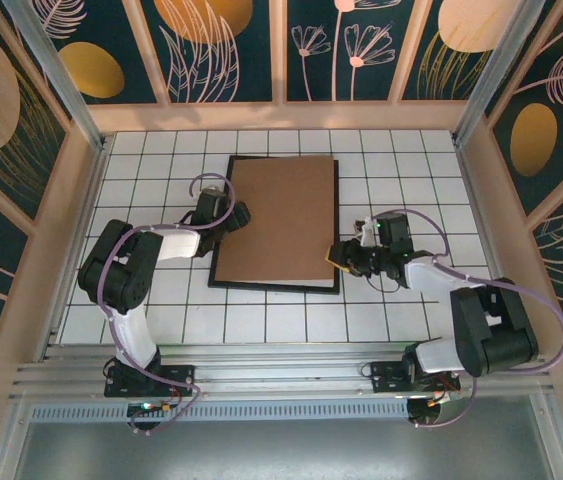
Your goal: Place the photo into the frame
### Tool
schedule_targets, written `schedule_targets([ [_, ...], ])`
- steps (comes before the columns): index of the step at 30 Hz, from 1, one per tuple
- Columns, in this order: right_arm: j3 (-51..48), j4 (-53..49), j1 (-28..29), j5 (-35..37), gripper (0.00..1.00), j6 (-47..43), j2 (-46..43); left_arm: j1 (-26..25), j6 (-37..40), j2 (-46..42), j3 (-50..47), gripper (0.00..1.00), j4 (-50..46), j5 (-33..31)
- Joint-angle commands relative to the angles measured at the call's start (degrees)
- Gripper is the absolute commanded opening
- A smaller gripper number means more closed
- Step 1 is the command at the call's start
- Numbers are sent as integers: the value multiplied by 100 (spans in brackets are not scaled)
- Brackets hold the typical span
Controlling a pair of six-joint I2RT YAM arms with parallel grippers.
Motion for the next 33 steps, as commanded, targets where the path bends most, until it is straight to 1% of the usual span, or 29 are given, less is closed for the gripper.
schedule_targets([
  [1,-42,1109,38,-502,37,248,-267,-173,-136,242,-67,88,-565,390],
  [5,-158,1427,41,-479,37,423,-384,-174,-110,224,-51,88,-591,357],
  [14,-138,1471,70,-366,37,421,-386,-165,-50,215,-6,88,-649,295],
  [20,-9,842,99,-8,35,62,-309,-165,-17,211,10,88,-662,267],
  [28,48,750,112,104,33,50,-286,-165,55,255,63,89,-735,209],
  [33,77,763,97,106,32,135,-364,-165,240,216,196,91,-945,-75],
])
